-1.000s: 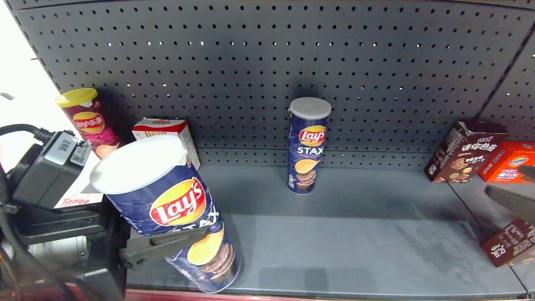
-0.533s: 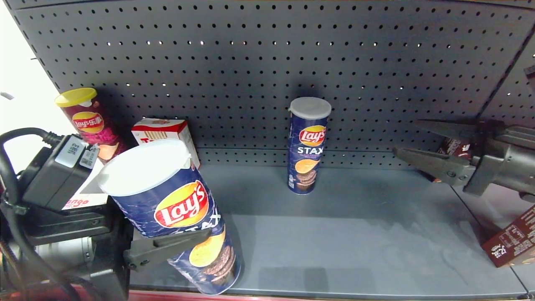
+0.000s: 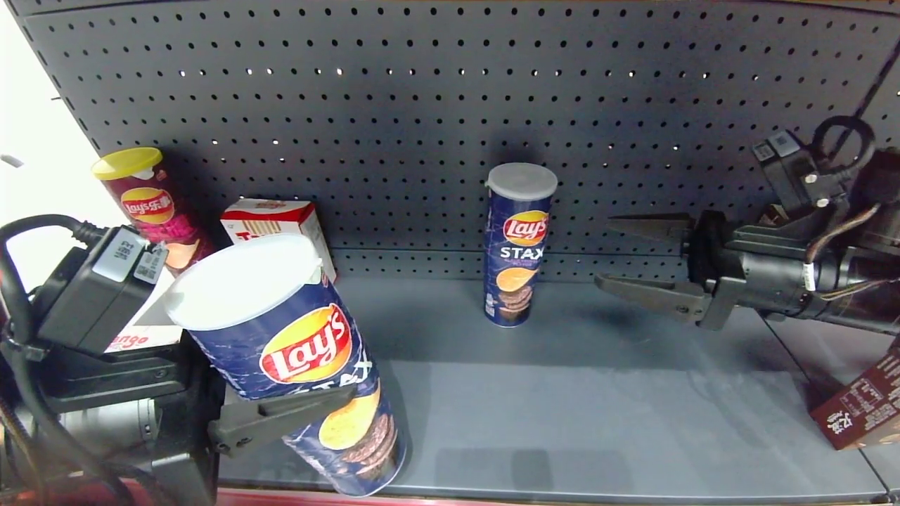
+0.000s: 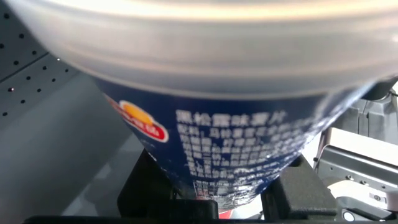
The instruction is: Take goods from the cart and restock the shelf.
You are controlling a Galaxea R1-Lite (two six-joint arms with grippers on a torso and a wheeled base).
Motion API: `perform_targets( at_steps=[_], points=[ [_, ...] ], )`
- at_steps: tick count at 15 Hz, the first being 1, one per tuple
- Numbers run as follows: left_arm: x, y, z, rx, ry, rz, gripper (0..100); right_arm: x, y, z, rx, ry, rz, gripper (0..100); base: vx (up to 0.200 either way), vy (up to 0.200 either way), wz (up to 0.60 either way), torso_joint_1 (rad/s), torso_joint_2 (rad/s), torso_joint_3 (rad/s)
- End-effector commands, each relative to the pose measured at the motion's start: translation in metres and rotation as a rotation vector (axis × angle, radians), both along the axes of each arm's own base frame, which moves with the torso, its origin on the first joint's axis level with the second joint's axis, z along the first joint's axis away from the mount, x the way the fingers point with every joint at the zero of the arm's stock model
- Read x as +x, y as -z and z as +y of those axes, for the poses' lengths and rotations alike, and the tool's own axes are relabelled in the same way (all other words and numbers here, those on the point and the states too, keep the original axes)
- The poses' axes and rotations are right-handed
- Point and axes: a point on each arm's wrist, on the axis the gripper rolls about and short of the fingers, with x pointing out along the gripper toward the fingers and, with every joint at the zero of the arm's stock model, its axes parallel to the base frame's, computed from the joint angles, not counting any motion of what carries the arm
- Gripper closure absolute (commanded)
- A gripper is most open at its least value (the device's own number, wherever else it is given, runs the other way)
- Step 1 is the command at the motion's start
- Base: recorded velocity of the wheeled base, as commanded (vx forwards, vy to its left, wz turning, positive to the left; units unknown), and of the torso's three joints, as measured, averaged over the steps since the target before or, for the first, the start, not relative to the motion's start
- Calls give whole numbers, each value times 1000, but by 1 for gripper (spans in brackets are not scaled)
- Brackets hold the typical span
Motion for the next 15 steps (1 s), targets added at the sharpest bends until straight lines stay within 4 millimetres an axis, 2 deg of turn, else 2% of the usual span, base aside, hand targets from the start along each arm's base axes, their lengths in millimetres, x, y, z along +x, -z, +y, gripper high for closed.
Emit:
perform_targets(
  at_steps=[1,8,15],
  points=[
    [0,-1,0,-2,4,-3,100,22,10,8,-10,-4,30,0,0,0,0,0,0,0],
    [1,-2,-2,-19,11,23,100,67,27,26,-21,-61,52,0,0,0,0,0,0,0],
    [7,-10,-4,-34,49,8,100,90,51,43,-37,-86,75,0,0,0,0,0,0,0]
  ],
)
